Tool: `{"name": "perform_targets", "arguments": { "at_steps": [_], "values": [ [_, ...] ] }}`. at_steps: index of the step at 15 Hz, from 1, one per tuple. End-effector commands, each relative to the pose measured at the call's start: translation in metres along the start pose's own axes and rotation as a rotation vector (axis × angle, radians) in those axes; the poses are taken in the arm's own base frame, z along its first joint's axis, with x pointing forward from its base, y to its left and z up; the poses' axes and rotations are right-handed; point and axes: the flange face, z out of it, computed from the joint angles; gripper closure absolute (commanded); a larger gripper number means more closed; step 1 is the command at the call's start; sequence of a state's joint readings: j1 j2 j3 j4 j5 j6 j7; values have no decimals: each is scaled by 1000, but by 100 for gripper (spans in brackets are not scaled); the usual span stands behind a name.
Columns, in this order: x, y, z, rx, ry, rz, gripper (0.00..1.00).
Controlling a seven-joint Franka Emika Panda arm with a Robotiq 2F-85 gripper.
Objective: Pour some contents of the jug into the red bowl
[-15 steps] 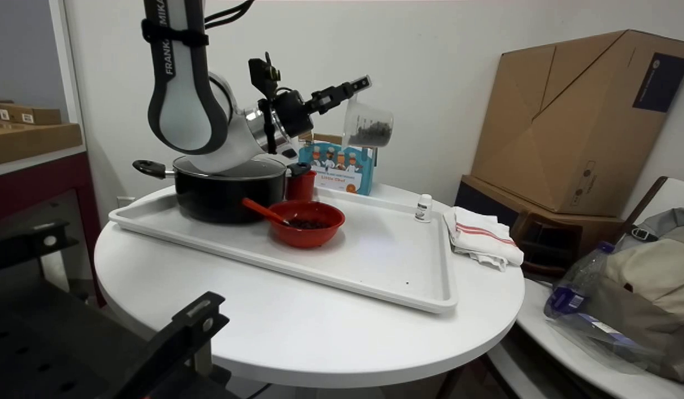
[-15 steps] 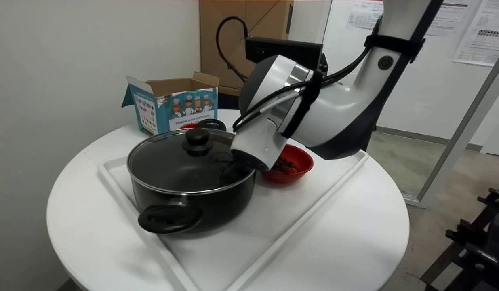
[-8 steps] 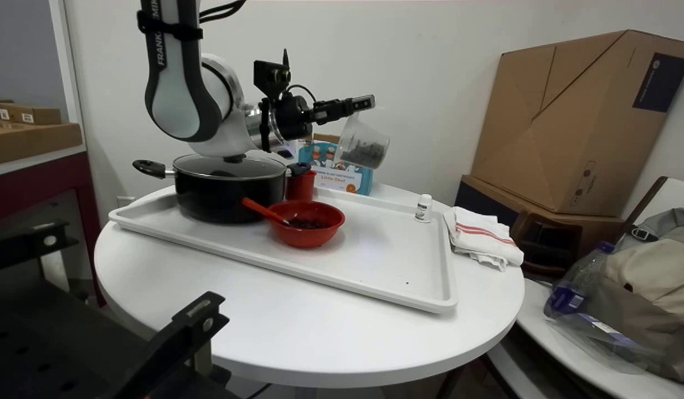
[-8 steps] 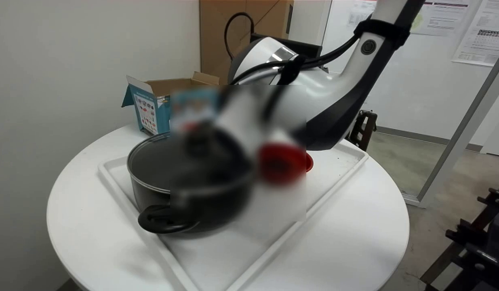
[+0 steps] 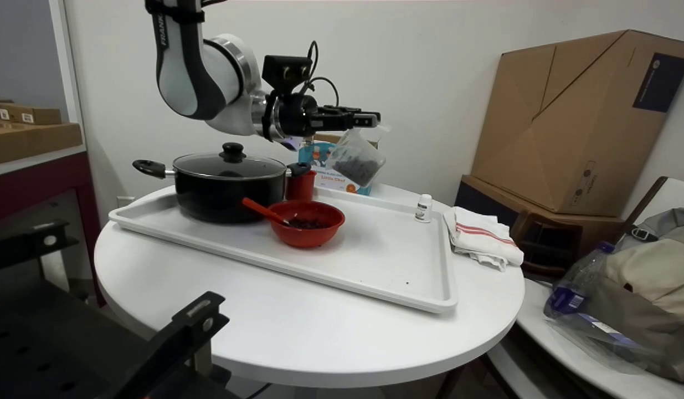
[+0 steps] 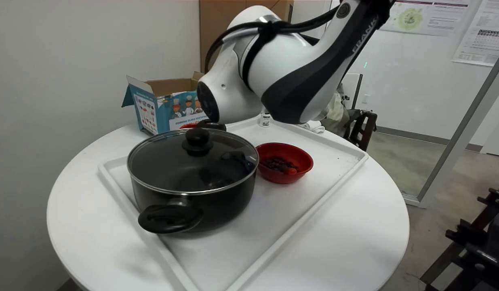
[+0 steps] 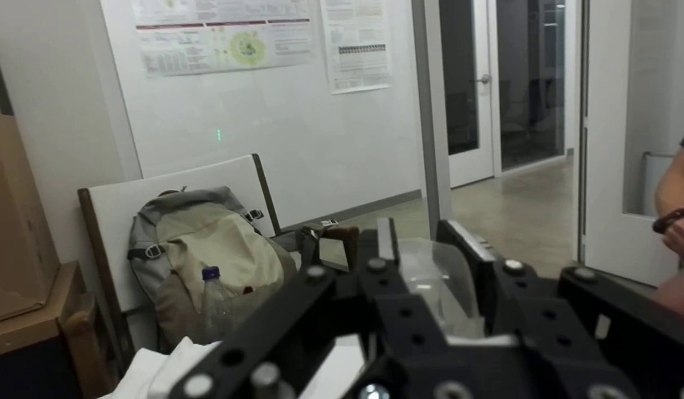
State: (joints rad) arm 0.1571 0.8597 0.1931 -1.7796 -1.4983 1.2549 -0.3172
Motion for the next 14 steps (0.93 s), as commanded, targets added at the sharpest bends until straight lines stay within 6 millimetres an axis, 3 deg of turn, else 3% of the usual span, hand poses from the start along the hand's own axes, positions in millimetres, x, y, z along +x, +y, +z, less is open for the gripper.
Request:
{"name": "perform_targets", "arguments": {
  "at_steps": [1, 9, 14],
  "values": [
    [-20, 18, 13, 136, 106, 38, 94],
    [-67, 45, 38, 417, 409, 89, 94],
    [-80, 53, 87, 607, 519, 127, 94]
  ]
}}
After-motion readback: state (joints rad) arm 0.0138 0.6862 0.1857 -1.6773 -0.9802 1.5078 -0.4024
